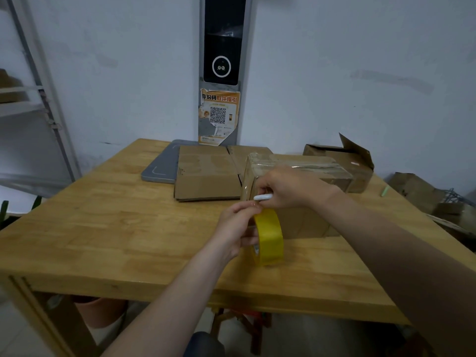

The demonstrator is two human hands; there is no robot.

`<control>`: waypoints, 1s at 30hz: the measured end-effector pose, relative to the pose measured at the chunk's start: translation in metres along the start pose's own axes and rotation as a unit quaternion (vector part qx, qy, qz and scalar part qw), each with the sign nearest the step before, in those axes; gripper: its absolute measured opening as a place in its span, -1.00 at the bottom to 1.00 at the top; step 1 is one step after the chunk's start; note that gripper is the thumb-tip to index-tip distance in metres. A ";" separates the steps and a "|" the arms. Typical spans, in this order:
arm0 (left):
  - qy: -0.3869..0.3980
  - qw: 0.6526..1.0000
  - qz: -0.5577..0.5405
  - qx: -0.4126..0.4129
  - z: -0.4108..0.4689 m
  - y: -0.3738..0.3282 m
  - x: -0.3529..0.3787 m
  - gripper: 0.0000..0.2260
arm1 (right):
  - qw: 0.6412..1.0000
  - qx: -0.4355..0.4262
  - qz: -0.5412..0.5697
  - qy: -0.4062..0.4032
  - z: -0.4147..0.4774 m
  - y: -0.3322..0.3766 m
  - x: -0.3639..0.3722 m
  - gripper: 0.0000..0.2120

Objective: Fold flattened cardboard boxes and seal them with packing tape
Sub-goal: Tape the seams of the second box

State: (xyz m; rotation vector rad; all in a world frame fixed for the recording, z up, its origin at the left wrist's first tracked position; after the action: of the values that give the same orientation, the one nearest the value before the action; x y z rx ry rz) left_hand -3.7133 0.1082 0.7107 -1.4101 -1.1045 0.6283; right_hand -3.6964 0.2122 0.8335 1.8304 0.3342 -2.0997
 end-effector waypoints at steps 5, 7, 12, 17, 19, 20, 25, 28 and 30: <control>-0.003 0.999 0.036 -0.006 0.004 -0.002 0.000 -0.84 | 1.000 0.013 0.003 0.015 -0.008 -0.017 -0.009 -0.72; -0.005 0.998 0.050 -0.022 0.005 0.005 -0.004 -0.85 | 0.999 0.034 0.004 0.010 -0.016 -0.031 -0.012 -0.74; -0.008 0.998 0.047 -0.049 0.004 0.023 -0.011 -0.87 | 0.997 0.052 0.050 -0.007 -0.023 -0.043 -0.009 -0.81; -0.027 0.998 0.042 -0.046 0.003 0.018 -0.014 -0.88 | 0.995 0.054 0.086 -0.019 -0.020 -0.048 -0.007 -0.86; -0.055 0.997 0.015 -0.052 0.002 0.013 -0.019 -0.90 | 0.991 0.058 0.117 -0.028 -0.022 -0.047 -0.007 -0.86; -0.072 0.995 -0.004 -0.065 0.001 0.010 -0.022 -0.85 | 0.986 0.065 0.144 -0.045 -0.023 -0.048 -0.007 -0.84; -0.127 0.987 -0.083 -0.056 0.009 -0.023 -0.033 -0.71 | 0.951 0.089 0.269 -0.125 -0.030 -0.058 -0.010 -0.80; -0.166 0.985 0.046 0.023 0.016 -0.051 -0.038 -0.55 | 0.933 0.091 0.326 -0.126 -0.036 -0.060 -0.011 -0.81; -0.162 0.976 0.117 0.085 0.021 -0.068 -0.035 -0.49 | 0.923 0.094 0.355 -0.118 -0.038 -0.061 -0.012 -0.83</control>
State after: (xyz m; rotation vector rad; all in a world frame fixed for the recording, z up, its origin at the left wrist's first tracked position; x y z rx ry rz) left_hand -3.7634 0.0784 0.7642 -1.3274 -1.1132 1.1267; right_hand -3.6843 0.2839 0.8371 1.4471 -0.5376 -1.8178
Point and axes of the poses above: each hand's wrist, its own z-axis towards the middle knuckle, its own x-axis out of the palm, y = z × x, the point moved 5 cm from there along z, towards the middle knuckle, and after that the axes turned 6 degrees about z, right-handed, at the moved point
